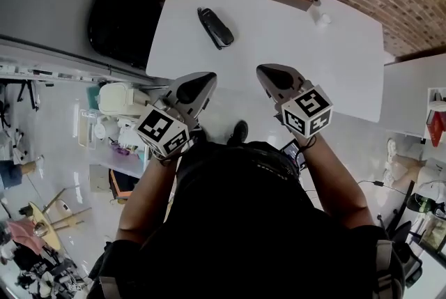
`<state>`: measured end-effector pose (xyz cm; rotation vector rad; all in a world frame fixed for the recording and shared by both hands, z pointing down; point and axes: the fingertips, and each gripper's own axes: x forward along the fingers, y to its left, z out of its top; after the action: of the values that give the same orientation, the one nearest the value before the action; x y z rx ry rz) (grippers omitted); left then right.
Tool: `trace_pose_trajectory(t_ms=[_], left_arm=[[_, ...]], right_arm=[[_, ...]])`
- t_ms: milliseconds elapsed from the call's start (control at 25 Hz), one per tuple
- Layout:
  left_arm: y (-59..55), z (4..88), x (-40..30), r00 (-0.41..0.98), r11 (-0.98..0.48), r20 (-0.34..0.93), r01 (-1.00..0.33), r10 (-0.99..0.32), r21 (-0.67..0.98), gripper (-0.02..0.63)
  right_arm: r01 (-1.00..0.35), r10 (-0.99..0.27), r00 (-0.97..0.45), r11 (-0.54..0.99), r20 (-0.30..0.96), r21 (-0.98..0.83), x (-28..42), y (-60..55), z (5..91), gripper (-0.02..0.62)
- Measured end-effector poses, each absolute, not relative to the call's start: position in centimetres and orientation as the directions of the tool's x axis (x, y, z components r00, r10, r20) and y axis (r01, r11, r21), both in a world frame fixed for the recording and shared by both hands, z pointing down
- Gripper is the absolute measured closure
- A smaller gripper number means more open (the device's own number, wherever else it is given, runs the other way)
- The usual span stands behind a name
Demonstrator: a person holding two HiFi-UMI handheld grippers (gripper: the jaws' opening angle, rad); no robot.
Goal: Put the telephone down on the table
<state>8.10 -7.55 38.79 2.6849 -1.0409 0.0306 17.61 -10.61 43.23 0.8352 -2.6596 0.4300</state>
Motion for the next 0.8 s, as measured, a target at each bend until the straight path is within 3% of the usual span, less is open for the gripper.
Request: trace_pose_trajectory(t_ms=[800], left_arm=[[11.5,38.2,0.6,0.826,-0.796,0.081,-0.56,-0.558,0.229,0.598]], right_arm=[[-0.66,-0.587,-0.732,0.738,0.347,-0.143,8.4,8.0,40.9,0.58]])
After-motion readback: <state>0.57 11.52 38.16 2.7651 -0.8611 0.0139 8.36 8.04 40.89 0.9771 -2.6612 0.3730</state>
